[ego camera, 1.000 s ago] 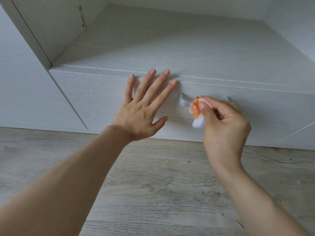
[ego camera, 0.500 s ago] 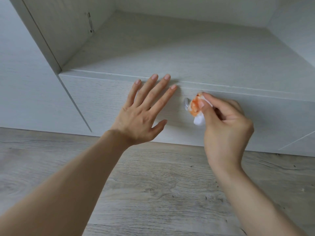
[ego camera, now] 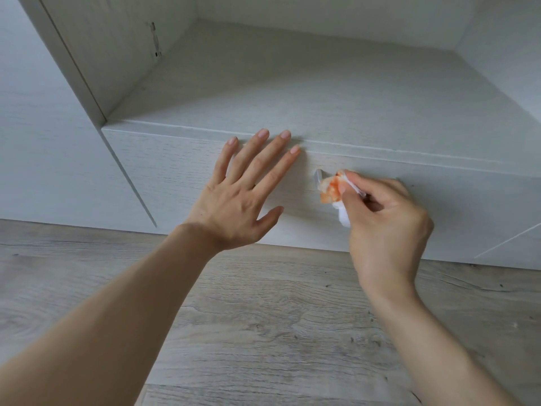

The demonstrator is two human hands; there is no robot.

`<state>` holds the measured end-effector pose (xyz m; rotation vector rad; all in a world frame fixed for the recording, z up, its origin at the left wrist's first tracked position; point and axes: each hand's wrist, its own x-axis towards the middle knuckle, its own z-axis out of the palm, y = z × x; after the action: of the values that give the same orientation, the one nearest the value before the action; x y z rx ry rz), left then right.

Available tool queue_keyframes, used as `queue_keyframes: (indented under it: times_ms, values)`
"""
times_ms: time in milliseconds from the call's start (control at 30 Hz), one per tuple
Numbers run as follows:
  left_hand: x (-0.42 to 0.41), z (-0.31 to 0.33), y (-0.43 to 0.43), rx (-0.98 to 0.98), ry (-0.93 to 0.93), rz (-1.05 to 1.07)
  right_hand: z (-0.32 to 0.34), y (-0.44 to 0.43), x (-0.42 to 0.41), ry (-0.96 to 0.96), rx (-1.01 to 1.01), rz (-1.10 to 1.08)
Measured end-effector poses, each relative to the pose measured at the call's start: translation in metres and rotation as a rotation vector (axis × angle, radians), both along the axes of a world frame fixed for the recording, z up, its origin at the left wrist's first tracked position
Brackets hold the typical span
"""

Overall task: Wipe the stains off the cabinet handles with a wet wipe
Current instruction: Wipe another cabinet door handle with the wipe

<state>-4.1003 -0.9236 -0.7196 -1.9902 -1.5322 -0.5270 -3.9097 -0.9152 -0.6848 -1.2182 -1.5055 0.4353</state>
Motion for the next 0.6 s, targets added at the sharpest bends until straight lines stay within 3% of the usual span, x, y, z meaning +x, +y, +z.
queue_keyframes:
  times_ms: [167, 300, 600]
  values:
    - [0.002, 0.002, -0.003, -0.031, -0.005, 0.011, -0.010, 0.000, 0.031, 0.087, -0.034, -0.112]
    - [0.006, 0.002, -0.003, -0.040, -0.025, 0.022, -0.012, 0.013, 0.045, 0.260, -0.092, -0.194]
    - [0.007, 0.003, -0.004, -0.069, -0.042, 0.020, -0.008, 0.023, 0.045, 0.403, -0.207, -0.047]
